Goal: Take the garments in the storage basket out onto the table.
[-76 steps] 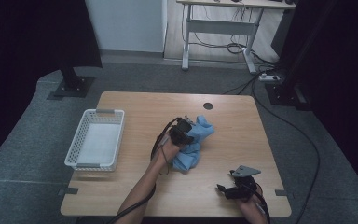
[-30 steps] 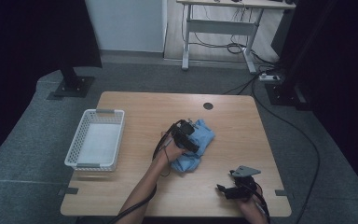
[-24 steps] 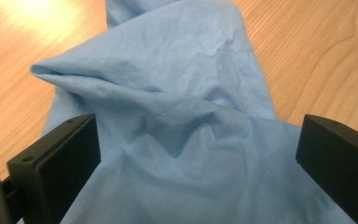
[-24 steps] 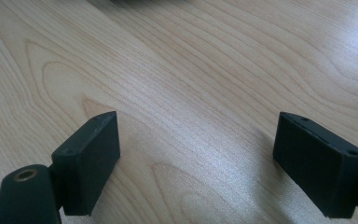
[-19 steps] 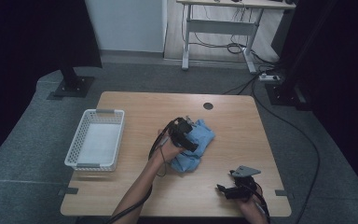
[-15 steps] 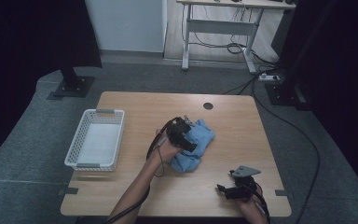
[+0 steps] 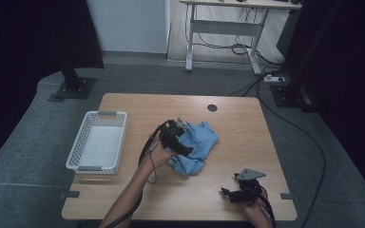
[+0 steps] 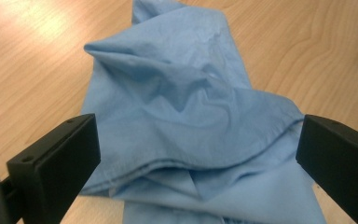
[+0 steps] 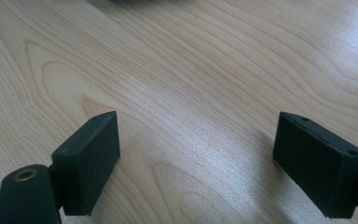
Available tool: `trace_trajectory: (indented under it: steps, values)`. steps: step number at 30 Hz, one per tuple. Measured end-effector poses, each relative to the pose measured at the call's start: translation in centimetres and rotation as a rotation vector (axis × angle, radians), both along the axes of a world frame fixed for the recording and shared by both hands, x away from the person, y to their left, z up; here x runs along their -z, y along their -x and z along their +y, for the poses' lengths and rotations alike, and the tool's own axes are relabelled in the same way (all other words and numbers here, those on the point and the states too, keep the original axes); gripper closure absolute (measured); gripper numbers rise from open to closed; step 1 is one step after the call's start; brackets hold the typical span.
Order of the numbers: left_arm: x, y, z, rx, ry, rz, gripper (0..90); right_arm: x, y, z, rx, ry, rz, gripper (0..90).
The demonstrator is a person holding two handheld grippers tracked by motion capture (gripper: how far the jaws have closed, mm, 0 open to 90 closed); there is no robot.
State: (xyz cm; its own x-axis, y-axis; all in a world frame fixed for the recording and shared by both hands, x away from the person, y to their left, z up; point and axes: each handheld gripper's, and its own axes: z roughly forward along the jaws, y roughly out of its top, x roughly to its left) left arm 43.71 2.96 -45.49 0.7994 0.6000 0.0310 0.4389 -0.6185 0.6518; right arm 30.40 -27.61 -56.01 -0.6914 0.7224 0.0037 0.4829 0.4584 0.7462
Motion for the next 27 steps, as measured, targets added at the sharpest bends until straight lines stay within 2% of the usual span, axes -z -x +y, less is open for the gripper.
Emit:
trace_trajectory:
  steps: [12, 20, 27]
  values:
    - [-0.7, 1.6, 2.6, -0.005, 0.026, -0.009, 0.0, 0.0, 0.0, 0.0, 0.002, 0.000, 0.001, 14.3]
    - [-0.1, 2.8, 4.2, -0.012, 0.031, -0.006, 0.0, 0.0, 0.0, 0.0, 0.002, 0.001, 0.000, 14.3]
    - [0.5, 4.2, 6.4, -0.015, 0.080, -0.019, 0.0, 0.0, 0.0, 0.0, 0.001, 0.001, -0.002, 14.2]
